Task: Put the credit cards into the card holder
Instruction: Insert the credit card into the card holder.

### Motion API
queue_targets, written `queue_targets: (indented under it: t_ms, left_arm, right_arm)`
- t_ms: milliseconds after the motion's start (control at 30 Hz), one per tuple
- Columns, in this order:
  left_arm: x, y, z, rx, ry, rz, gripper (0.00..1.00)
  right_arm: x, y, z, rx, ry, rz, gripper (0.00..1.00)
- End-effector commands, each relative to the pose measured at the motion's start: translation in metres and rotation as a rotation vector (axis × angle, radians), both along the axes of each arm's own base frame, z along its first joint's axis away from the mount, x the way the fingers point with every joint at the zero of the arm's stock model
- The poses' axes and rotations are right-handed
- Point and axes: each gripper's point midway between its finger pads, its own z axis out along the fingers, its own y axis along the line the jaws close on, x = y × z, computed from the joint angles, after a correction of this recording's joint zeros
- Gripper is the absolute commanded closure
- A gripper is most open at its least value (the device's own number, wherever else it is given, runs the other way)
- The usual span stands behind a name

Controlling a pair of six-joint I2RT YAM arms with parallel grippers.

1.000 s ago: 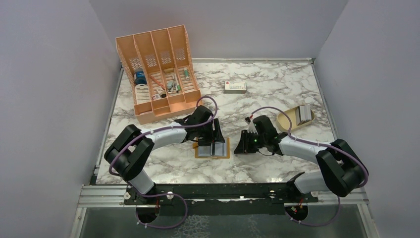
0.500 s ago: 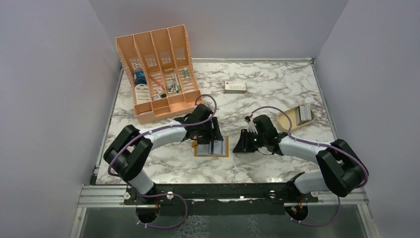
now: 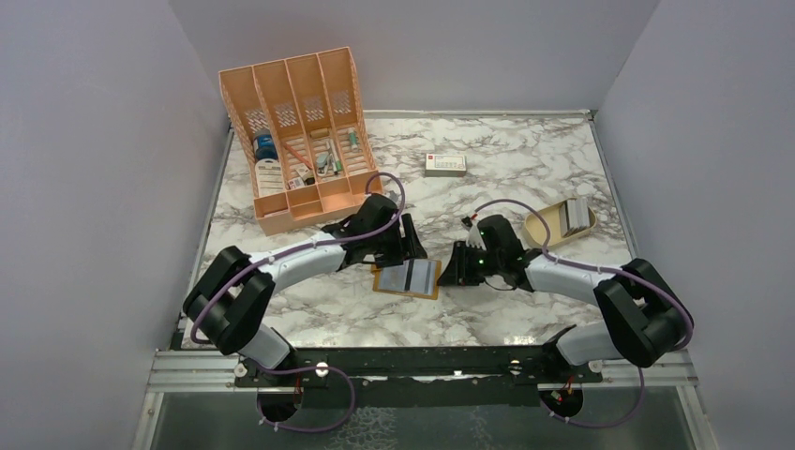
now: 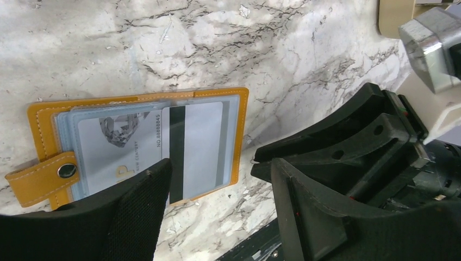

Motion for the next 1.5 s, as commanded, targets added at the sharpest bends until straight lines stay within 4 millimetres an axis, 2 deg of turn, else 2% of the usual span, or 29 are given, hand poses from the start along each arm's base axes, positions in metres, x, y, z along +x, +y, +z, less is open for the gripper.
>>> queue_targets:
  t_ms: [0,433,867,1133,1267,1400,1467]
  left_arm:
    - [-0.004,-0.005,-0.013,-0.014,0.011,-0.031,0.31]
    - [-0.010,-0.010,-0.032,-0.036,0.058,-0.044,0.32]
    - [-0.022,-0.030,-0.033,-0.126,0.091,-0.057,0.35]
    - [-0.024,-0.044,-0.024,-0.159,0.085,-0.075,0.35]
    - [-0.017,-0.038,-0.011,-0.109,0.050,-0.067,0.35]
    - [-0.005,-0.015,-0.009,0.081,0.010,-0.065,0.33]
    - [-0.003,-0.009,-0.009,0.115,-0.002,-0.073,0.32]
  right_arm:
    - [0.011,0.012,0.013,0.039,-0.030,0.001,0.75]
    - [0.009,0.008,-0.009,0.017,0.002,-0.019,0.70]
    - [0.008,0.007,-0.014,0.015,0.005,-0.025,0.70]
    - [0.011,0.008,-0.017,0.008,-0.001,-0.027,0.70]
    - [0.011,0.005,-0.015,-0.001,0.000,-0.039,0.68]
    - [0.006,0.007,-0.012,0.029,0.010,-0.038,0.66]
    - [0.004,0.006,-0.013,0.027,0.017,-0.036,0.66]
